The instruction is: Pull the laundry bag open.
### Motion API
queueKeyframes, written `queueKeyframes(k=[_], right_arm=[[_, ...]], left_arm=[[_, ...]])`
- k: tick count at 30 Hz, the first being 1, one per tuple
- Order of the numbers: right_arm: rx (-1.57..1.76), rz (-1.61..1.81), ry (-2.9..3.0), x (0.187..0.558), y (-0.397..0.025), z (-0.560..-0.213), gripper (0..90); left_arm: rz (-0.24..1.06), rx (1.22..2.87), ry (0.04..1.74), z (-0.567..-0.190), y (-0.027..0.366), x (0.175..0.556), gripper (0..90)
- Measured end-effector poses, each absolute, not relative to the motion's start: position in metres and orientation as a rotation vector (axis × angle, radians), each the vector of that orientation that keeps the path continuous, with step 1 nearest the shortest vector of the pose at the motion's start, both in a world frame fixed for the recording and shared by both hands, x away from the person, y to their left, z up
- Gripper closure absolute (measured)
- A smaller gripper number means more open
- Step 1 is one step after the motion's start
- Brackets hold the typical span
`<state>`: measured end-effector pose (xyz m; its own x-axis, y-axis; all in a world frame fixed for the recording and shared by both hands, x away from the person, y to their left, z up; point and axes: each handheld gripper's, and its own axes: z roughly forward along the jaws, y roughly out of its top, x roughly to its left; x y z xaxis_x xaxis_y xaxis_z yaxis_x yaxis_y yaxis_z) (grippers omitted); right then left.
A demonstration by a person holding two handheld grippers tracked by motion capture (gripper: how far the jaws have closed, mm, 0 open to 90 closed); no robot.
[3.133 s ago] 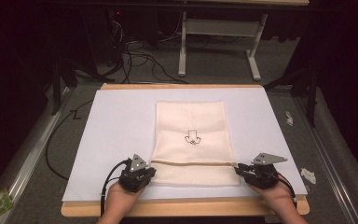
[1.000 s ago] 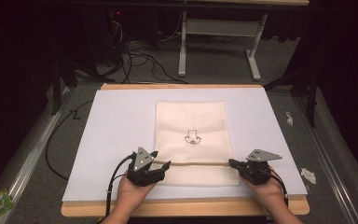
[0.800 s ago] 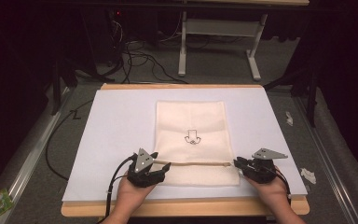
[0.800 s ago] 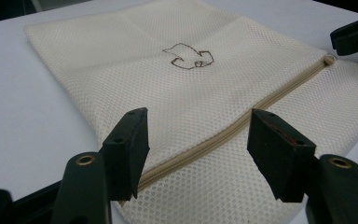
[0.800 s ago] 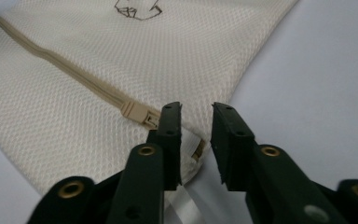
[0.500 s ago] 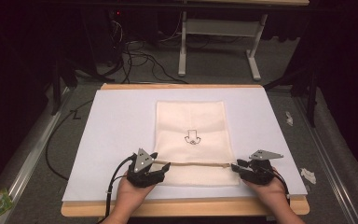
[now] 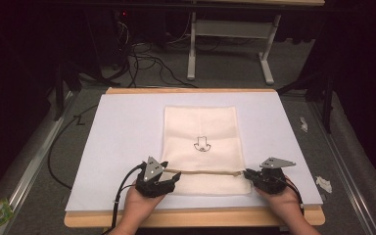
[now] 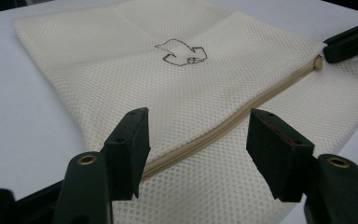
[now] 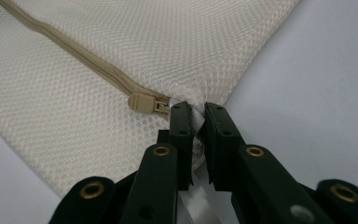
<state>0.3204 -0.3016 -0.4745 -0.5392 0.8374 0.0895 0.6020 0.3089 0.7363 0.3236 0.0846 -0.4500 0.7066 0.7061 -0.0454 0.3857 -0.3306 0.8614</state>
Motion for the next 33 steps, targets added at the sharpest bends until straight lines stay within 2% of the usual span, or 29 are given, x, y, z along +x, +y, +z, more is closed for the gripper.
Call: queueKeyframes(k=[6,19,33], right_arm=[[1.284,1.088,2.257,0.318,-0.301,-0.469,83.9],[1.263,1.123,2.211,0.315,-0.301,-0.459,84.1],[1.257,1.18,2.164,0.312,-0.3,-0.455,84.2]], left_arm=[[0.391,1.964,0.819,-0.451,0.076,0.322,43.4],[0.253,1.948,0.746,-0.447,0.021,0.324,46.6],[0.241,1.998,0.682,-0.457,-0.034,0.326,49.5]])
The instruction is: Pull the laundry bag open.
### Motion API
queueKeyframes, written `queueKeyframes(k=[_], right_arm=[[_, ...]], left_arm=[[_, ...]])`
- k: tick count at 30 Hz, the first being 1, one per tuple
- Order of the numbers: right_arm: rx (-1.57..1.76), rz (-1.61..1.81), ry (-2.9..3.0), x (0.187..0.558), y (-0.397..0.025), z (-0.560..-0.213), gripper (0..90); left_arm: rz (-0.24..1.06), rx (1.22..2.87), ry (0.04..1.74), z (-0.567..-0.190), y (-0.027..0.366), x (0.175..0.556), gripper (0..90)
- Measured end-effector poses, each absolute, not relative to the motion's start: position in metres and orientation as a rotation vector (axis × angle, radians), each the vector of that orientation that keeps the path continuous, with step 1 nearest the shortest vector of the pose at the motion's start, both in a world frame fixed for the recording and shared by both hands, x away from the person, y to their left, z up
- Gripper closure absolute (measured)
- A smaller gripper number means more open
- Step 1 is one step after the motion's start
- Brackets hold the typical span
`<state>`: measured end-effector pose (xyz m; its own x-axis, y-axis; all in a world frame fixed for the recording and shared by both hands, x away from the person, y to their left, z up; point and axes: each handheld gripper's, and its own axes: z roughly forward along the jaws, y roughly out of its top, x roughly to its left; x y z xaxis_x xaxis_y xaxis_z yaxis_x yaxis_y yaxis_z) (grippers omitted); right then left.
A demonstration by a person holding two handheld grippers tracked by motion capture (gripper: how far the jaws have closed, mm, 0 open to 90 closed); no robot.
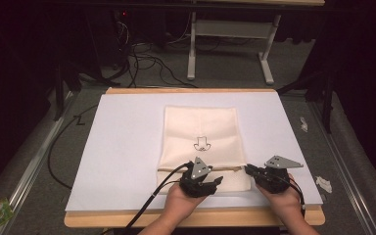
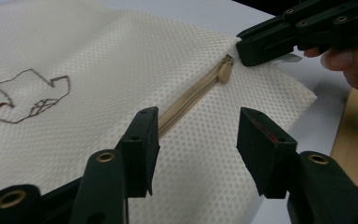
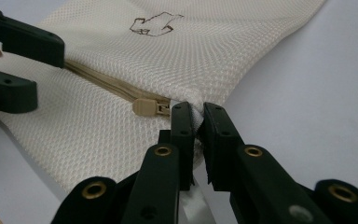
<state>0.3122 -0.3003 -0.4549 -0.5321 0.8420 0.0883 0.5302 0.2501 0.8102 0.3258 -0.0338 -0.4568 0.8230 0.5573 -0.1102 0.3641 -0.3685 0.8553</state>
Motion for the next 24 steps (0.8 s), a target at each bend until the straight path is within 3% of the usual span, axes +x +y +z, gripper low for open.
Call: queueKeyframes(k=[18,23,24], right_arm=[[1.226,1.215,2.142,0.309,-0.297,-0.451,85.1],[1.221,1.221,2.14,0.309,-0.297,-0.451,85.1],[1.219,1.217,2.14,0.309,-0.296,-0.451,85.1]], left_arm=[[0.223,1.979,0.701,-0.465,-0.086,0.335,64.4],[0.253,1.975,0.703,-0.466,-0.09,0.334,83.0],[0.26,1.972,0.698,-0.466,-0.091,0.334,83.0]])
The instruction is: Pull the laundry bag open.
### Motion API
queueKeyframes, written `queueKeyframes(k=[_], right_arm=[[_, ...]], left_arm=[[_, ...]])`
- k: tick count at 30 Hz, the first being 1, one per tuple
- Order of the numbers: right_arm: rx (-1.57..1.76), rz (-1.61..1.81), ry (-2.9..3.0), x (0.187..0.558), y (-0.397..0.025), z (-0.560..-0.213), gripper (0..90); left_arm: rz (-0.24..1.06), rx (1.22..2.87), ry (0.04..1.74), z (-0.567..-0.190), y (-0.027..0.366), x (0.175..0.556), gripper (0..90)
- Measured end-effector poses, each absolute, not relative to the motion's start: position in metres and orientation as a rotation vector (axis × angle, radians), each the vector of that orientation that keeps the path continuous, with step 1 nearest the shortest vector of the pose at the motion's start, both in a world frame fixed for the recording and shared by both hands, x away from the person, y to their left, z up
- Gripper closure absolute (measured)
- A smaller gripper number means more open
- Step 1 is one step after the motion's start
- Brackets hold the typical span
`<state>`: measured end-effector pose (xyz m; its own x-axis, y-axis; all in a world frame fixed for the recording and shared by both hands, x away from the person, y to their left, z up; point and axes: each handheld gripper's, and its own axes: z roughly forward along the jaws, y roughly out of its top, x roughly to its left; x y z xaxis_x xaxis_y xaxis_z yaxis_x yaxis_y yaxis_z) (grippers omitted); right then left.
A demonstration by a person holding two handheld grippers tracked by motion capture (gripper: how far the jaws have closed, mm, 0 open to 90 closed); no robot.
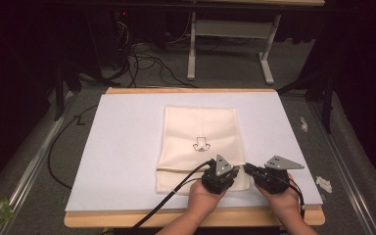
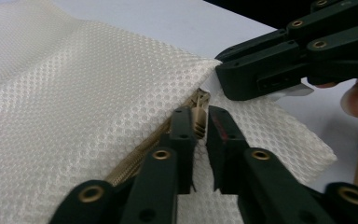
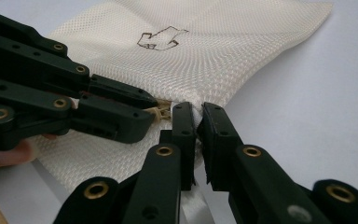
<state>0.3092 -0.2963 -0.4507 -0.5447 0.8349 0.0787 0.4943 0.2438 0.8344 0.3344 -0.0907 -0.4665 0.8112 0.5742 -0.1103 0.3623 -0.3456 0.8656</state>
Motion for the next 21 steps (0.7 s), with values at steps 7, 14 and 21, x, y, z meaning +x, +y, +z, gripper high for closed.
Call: queueKeyframes(k=[7,14,21], right_arm=[[1.217,1.216,2.138,0.3097,-0.2967,-0.4509,85.1],[1.221,1.212,2.136,0.3103,-0.2969,-0.4505,85.2],[1.21,1.196,2.138,0.3082,-0.2939,-0.4496,85.4]], left_arm=[[0.287,1.973,0.683,-0.4686,-0.0941,0.3324,87.2],[0.284,1.967,0.689,-0.4677,-0.0938,0.3322,87.3],[0.276,1.968,0.698,-0.4683,-0.0902,0.3306,87.5]])
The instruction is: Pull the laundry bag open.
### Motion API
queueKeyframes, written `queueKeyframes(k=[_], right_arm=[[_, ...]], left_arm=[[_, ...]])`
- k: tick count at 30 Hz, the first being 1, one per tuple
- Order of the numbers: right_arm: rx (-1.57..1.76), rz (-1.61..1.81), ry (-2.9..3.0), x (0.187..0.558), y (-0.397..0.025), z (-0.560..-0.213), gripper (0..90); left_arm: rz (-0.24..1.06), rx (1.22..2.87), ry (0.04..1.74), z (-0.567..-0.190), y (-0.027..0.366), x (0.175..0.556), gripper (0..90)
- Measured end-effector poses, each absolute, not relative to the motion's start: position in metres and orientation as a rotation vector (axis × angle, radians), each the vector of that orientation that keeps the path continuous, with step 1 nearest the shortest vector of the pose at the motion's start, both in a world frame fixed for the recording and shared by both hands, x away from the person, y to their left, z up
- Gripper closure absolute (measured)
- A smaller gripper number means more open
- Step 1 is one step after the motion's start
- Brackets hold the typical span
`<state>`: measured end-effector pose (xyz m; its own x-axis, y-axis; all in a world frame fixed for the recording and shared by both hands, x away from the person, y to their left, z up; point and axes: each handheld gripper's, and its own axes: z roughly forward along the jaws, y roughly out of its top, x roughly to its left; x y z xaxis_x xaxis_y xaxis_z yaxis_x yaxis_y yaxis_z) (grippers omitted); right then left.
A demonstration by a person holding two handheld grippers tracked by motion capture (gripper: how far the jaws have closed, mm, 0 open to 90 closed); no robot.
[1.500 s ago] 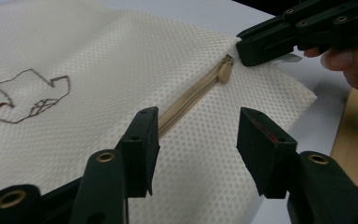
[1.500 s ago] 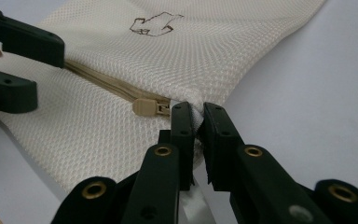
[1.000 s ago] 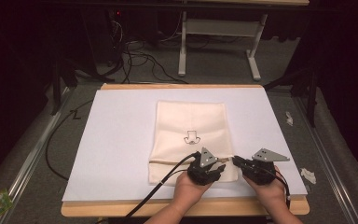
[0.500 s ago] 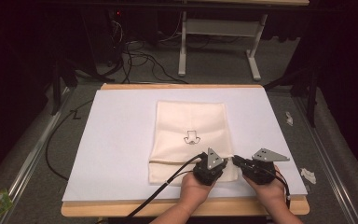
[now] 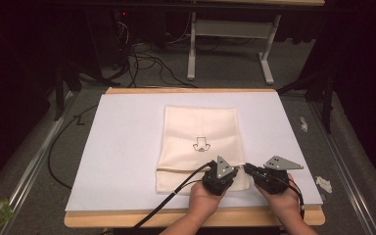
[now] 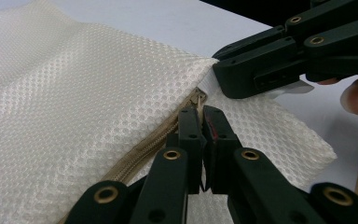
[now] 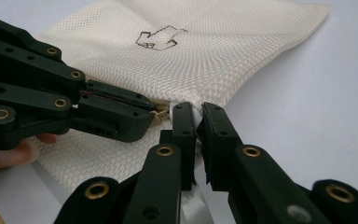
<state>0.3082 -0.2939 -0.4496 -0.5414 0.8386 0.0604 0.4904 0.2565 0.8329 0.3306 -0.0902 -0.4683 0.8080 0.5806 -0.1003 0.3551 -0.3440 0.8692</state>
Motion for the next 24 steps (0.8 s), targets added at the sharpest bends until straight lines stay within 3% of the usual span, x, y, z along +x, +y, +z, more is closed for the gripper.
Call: queueKeyframes(k=[24], right_arm=[[1.155,1.2,2.121,0.303,-0.286,-0.446,87.0]], left_arm=[[0.259,1.957,0.684,-0.465,-0.078,0.332,87.8]])
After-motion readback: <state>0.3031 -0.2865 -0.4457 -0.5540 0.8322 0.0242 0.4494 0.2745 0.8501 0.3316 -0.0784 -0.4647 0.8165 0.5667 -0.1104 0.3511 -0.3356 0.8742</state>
